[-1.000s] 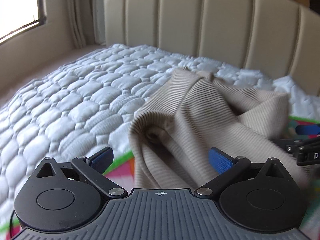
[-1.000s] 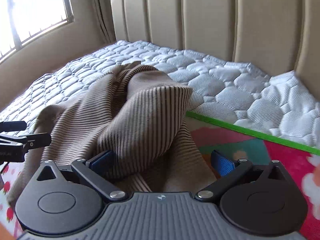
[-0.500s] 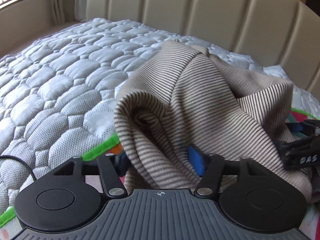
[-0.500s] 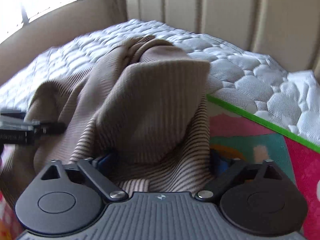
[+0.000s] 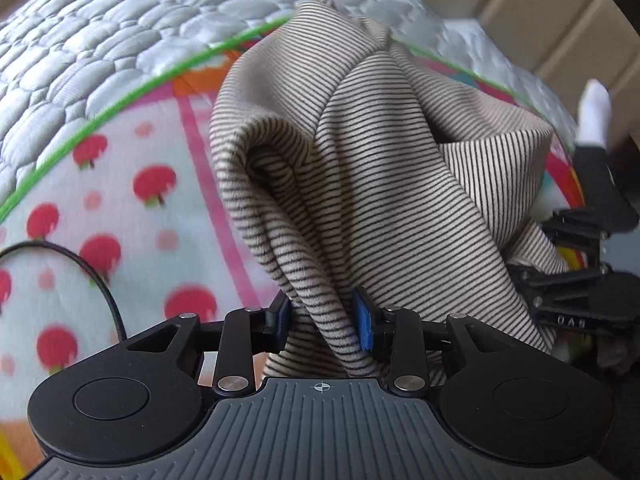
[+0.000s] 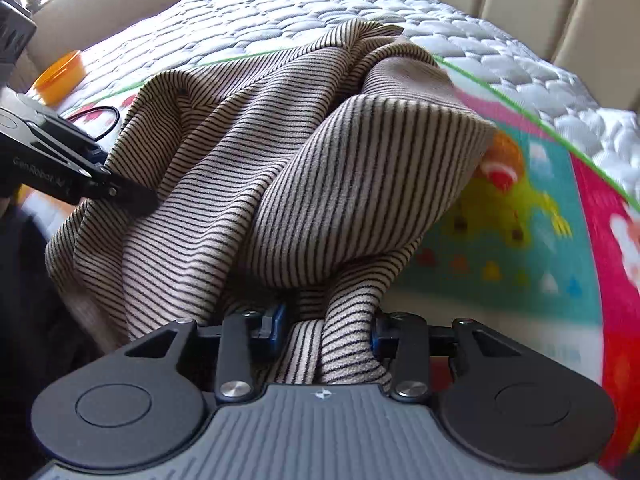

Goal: Fold clothes
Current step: 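Lift the shirt with both grippers and shake it out, then open both grippers and drop the shirt onto the mat, then grasp the shirt edge with the right gripper and drag it to spread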

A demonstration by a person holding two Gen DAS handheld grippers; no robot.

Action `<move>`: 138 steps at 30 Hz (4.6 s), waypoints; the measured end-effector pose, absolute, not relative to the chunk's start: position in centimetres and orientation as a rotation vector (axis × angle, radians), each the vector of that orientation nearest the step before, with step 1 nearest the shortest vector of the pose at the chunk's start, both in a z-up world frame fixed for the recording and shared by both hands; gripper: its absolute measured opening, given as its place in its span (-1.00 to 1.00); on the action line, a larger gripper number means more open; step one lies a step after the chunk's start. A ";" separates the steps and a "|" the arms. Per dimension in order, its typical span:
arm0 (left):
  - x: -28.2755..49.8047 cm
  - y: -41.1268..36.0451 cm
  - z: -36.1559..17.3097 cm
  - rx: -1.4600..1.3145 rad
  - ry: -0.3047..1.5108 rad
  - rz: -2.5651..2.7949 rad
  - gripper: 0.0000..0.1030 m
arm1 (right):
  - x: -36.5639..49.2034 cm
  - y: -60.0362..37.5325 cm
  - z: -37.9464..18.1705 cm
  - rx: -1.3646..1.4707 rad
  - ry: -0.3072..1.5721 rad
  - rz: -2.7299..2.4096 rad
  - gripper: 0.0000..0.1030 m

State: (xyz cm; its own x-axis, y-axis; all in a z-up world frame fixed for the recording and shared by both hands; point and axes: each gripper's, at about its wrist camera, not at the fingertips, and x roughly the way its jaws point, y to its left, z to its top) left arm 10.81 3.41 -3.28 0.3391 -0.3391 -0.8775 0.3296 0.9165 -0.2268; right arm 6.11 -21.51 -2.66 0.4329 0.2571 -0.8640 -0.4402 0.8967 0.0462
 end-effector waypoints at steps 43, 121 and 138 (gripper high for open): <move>18.6 15.3 3.8 -0.072 0.757 -0.171 0.93 | 17.4 -18.3 0.8 -0.130 0.704 0.284 -0.72; 10.0 12.5 -3.3 0.650 0.893 -0.029 0.92 | 4.5 -14.6 -5.1 -0.396 0.751 0.333 -0.08; 6.9 12.3 -0.6 0.527 1.016 -0.238 0.90 | -0.5 -22.8 0.7 -0.414 0.768 0.336 -1.00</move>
